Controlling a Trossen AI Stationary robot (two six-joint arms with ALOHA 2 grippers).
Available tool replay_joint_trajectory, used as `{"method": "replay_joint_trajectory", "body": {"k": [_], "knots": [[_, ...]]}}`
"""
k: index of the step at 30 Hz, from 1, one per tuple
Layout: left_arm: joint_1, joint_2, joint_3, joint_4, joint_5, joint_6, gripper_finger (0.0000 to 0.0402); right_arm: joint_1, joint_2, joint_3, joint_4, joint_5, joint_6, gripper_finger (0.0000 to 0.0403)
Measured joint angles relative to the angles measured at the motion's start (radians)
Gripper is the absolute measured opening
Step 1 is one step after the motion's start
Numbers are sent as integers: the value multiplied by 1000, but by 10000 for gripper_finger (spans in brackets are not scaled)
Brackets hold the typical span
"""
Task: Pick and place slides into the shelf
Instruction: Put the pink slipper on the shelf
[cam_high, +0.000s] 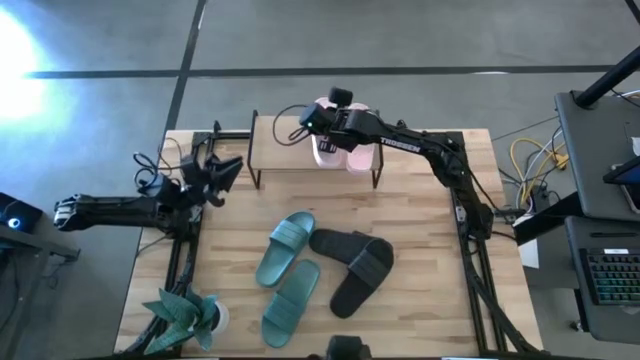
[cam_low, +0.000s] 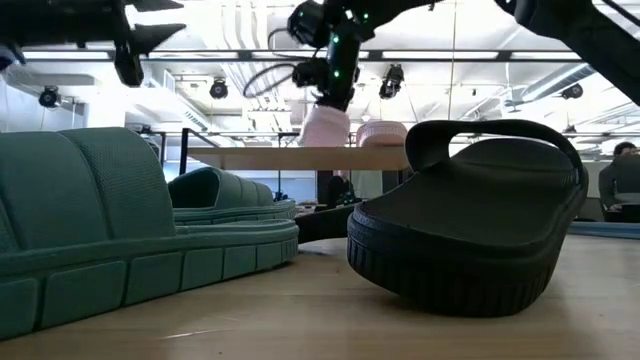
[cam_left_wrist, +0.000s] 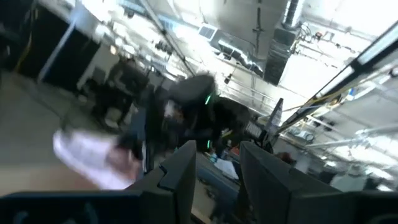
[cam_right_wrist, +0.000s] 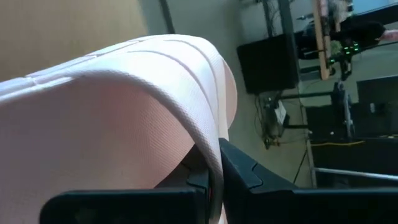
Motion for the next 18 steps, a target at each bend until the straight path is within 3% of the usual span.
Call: {"method": "replay_joint_trajectory", "body": {"k": [4,9,18], "knots": [[6,37,113,-121,-12,130,111,1,-2,0,-56,25,23,13],[25,113,241,-331,-17,150,111,-1,-2,-12,-70,102,11,13],[33,185,341,-379,-12,164,111,4,-2,-18,-120,35,34,13]]}}
